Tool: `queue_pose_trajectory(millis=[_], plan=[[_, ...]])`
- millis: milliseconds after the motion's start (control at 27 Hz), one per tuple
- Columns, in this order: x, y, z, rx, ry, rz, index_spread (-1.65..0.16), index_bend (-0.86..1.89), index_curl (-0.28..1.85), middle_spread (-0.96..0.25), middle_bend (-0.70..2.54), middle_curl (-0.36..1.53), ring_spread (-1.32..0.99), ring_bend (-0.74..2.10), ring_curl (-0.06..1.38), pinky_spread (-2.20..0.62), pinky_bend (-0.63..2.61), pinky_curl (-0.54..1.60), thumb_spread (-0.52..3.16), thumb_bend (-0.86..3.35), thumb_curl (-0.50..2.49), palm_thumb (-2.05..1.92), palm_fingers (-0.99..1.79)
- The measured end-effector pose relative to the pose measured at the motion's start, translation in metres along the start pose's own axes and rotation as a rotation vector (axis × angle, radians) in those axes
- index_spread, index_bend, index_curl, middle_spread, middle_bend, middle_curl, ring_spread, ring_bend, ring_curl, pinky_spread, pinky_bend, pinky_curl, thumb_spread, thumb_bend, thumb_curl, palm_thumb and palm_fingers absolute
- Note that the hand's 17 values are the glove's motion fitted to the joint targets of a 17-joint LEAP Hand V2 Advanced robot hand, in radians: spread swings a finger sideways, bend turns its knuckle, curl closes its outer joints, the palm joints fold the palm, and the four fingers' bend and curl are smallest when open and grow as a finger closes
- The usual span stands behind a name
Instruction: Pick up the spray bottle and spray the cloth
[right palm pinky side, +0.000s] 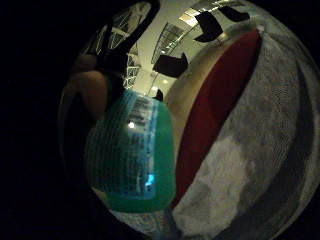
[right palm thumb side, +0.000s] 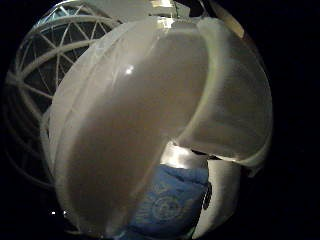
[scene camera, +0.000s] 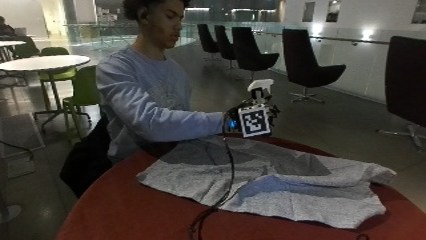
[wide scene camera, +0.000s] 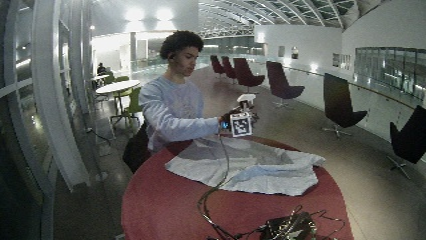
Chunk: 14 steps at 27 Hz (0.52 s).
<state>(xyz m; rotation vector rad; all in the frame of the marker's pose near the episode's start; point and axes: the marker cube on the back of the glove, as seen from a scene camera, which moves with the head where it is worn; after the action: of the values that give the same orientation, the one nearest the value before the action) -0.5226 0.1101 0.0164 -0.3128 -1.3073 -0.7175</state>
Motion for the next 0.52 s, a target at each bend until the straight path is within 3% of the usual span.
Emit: queue_pose_trajectory(millis=[148, 518], plan=[[0.025, -0.015, 0.021, 0.057, 0.003, -0.003, -0.26, 0.17, 0.46, -0.05, 0.17, 0.44, -0.05, 0.34, 0.39, 0.09, 0.18, 0.36, 0.76, -0.02, 0.65, 1.03, 0.96], [0.056, -0.004, 0.046, -0.041, 0.060, 0.038, -0.26, 0.17, 0.47, -0.06, 0.16, 0.42, -0.06, 0.33, 0.38, 0.10, 0.19, 0.35, 0.81, -0.02, 0.64, 1.02, 0.96]])
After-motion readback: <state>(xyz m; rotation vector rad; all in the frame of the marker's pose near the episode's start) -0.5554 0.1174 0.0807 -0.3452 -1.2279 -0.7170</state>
